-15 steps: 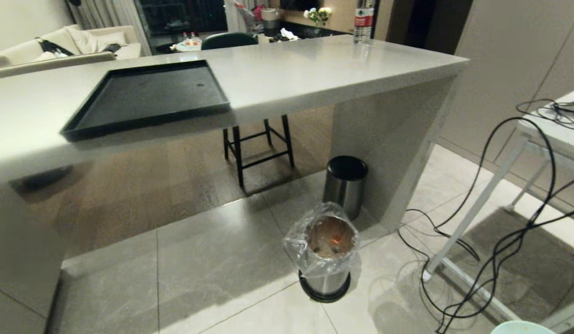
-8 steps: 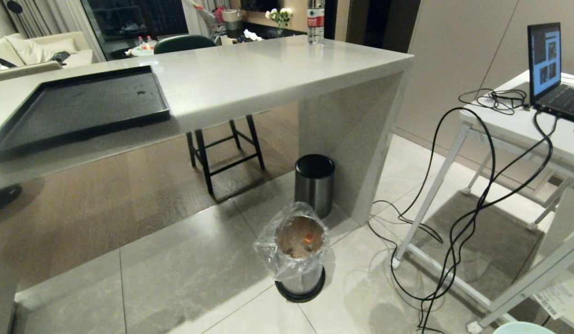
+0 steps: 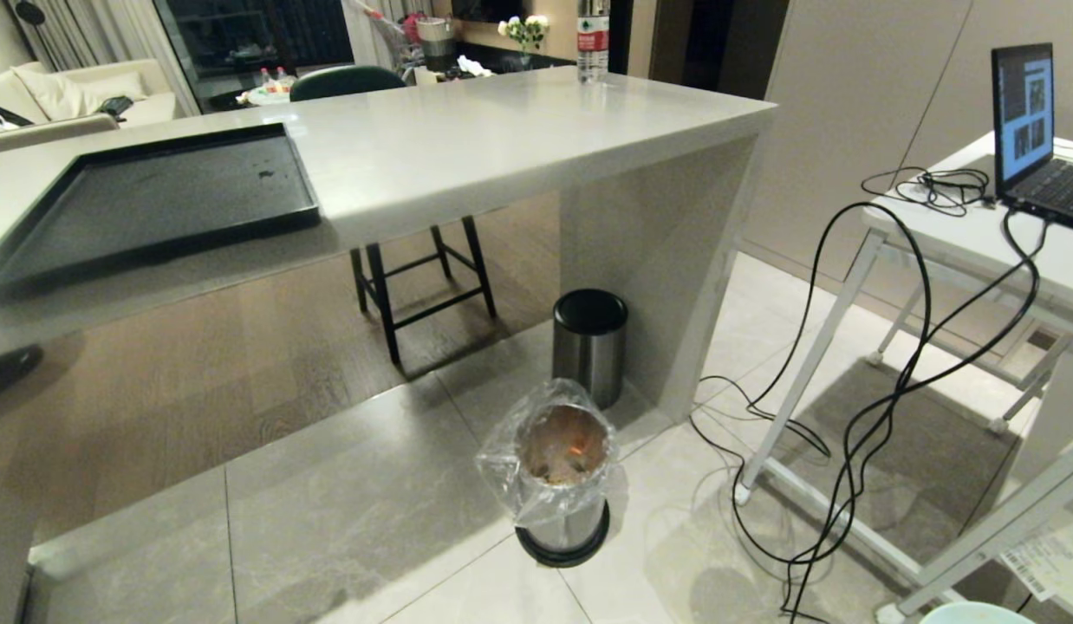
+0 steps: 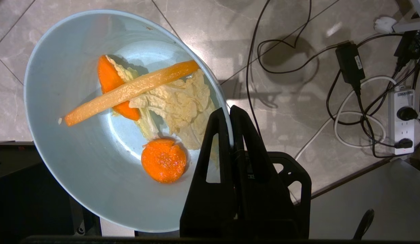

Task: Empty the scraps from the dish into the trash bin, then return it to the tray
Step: Move the bowl over the trash can

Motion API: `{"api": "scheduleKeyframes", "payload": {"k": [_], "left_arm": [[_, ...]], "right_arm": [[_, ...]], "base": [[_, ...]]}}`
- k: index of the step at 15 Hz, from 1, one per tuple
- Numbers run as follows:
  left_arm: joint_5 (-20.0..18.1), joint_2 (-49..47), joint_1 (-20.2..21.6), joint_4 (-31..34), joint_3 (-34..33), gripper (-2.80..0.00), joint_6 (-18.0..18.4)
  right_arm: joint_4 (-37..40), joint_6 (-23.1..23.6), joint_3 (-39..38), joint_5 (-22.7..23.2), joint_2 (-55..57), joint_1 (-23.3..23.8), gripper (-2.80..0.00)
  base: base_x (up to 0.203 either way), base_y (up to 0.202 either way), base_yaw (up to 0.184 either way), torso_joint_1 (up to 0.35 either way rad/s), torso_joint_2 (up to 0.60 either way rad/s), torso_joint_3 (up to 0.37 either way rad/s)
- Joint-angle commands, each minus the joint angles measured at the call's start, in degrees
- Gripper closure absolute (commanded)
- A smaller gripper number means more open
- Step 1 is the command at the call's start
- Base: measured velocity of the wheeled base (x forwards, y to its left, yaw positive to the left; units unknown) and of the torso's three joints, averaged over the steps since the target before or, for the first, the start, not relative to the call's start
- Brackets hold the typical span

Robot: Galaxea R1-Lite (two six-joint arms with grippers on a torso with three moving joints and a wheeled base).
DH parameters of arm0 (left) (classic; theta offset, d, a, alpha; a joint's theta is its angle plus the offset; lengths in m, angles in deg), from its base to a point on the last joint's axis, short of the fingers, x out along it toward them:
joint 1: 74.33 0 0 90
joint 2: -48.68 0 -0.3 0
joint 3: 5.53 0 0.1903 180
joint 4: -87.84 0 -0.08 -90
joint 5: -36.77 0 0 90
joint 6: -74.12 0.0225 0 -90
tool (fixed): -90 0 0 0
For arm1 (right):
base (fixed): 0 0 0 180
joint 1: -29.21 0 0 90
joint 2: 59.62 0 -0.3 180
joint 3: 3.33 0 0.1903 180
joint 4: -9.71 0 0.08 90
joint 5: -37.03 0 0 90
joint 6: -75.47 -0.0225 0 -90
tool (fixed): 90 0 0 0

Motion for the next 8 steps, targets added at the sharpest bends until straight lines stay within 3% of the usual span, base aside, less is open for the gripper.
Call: {"api": "scheduleKeyframes", "payload": {"k": [1, 8], "left_arm": [[0.0, -0.1, 0.0, 0.0, 0.0, 0.0, 0.0], [0.0, -0.1, 0.0, 0.0, 0.0, 0.0, 0.0]], "right_arm": [[0.1, 0.0, 0.0, 0.0, 0.1, -0.1, 0.0], [0.1, 0.0, 0.0, 0.0, 0.1, -0.4, 0.0]], "base": [[0.0, 0.0, 0.0, 0.0, 0.0, 0.0], [0.0, 0.0, 0.0, 0.0, 0.0, 0.0]]}}
